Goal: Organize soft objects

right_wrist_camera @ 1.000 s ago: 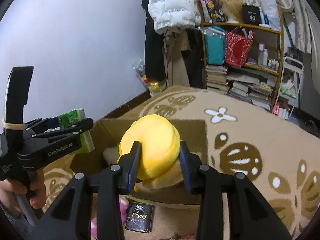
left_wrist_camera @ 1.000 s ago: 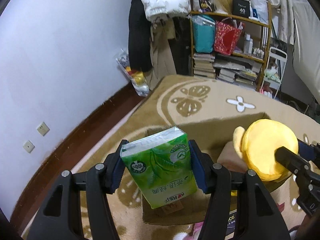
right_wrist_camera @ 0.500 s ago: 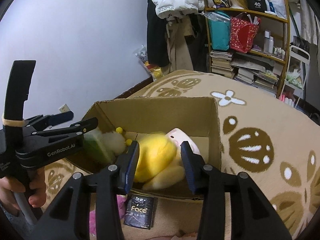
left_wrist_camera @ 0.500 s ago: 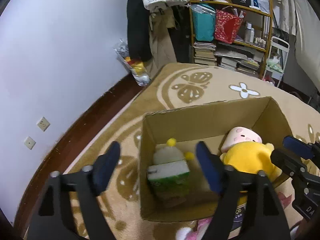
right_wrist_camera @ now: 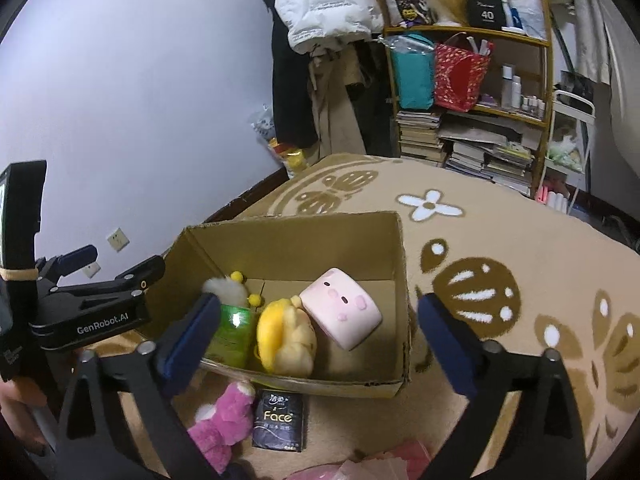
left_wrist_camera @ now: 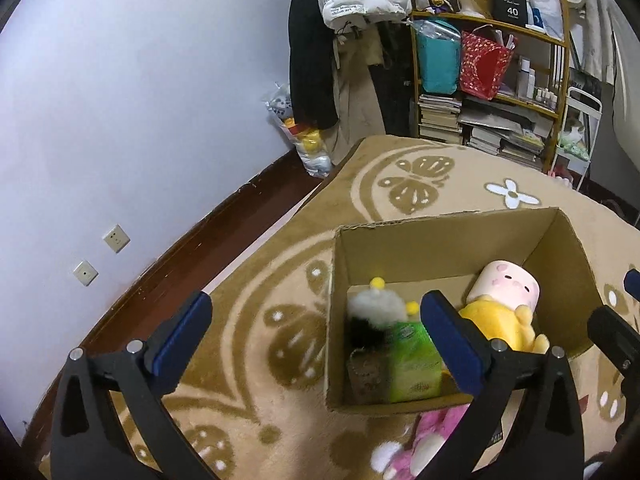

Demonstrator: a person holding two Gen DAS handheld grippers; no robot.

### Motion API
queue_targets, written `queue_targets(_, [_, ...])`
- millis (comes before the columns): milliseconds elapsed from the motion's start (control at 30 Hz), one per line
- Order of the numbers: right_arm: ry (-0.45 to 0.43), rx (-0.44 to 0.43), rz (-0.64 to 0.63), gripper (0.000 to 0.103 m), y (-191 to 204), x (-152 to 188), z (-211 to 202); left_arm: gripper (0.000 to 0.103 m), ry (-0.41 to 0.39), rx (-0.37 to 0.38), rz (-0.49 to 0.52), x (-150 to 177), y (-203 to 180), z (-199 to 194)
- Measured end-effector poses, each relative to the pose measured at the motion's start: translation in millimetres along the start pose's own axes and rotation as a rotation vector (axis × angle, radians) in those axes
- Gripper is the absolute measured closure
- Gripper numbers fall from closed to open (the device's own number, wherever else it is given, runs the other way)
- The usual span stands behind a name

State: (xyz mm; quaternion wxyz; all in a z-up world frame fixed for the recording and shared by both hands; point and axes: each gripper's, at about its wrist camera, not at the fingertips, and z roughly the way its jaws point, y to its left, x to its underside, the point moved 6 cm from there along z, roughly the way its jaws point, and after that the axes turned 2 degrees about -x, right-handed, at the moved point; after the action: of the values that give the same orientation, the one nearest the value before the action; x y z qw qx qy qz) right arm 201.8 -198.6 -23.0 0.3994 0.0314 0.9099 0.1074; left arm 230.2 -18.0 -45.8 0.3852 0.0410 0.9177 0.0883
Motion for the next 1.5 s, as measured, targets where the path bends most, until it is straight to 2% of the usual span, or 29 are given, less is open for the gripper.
queue_targets(333, [0.024, -0.011, 0.022, 0.0, 8, 13, -23, 0.0, 0.049, 0.009, -0.074, 21, 29, -19])
queue_targets(533, [0.025, -0.012, 0.008, 0.0, 13, 20, -44, 0.0, 0.04, -0.025, -0.021, 37, 35, -43])
queue_targets(800, [0.019, -0.015, 0.006, 0.0, 18, 31, -68, 0.0, 0.046, -0.017, 0.013, 59, 38, -69])
queue_targets(1000, [0.046, -0.005, -0.02, 0.0, 26, 52, -77, 0.0, 0.088, 0.054, 0.001, 73, 41, -82])
queue_targets(1367, [0.096, -0.003, -0.053, 0.0, 38, 79, -79, 0.0, 0.113, 0.094, 0.047, 91, 30, -84])
queue_targets(1500, [0.149, -0.013, -0.059, 0.007, 42, 93, -69, 0.0, 0.13, 0.105, 0.074, 96, 21, -74])
